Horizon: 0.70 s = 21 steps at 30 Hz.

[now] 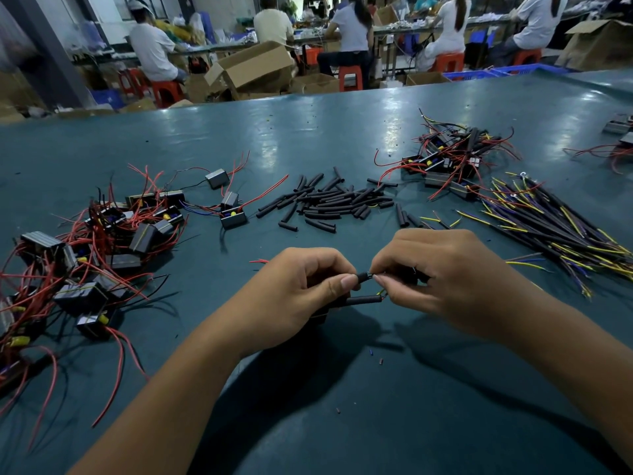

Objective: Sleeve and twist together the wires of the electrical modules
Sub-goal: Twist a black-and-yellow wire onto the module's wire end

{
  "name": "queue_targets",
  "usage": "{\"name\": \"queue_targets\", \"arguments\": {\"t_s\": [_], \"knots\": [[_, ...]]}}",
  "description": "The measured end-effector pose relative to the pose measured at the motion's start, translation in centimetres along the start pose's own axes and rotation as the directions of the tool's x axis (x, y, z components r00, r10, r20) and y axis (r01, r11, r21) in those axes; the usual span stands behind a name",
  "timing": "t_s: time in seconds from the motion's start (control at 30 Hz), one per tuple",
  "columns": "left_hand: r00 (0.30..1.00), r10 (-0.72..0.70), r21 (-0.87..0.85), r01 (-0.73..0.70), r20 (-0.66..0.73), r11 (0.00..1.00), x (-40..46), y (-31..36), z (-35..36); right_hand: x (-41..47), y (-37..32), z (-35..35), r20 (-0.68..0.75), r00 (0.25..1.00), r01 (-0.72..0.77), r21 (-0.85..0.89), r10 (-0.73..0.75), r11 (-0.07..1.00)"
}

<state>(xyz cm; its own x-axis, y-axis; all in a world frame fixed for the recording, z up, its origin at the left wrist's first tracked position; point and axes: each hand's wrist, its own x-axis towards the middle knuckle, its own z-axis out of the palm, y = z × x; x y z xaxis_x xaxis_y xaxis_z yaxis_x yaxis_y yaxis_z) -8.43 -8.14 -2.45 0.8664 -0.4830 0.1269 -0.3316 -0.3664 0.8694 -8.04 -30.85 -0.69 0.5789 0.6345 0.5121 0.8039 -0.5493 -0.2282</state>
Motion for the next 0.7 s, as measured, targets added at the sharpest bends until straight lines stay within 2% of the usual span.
{"name": "queue_targets", "arguments": {"t_s": [0.4, 0.7], "knots": [[0.998, 0.052, 0.075, -0.050, -0.025, 0.996, 0.19, -0.10, 0.20, 0.02, 0.41, 0.01, 0.043, 0.997, 0.067, -0.030, -0.066, 0.997], [0.995, 0.085, 0.014, -0.084, -0.052, 0.996, 0.36, 0.20, 0.55, 0.02, 0.59, -0.06, -0.064, 0.994, -0.080, 0.166, 0.092, 0.983]]}}
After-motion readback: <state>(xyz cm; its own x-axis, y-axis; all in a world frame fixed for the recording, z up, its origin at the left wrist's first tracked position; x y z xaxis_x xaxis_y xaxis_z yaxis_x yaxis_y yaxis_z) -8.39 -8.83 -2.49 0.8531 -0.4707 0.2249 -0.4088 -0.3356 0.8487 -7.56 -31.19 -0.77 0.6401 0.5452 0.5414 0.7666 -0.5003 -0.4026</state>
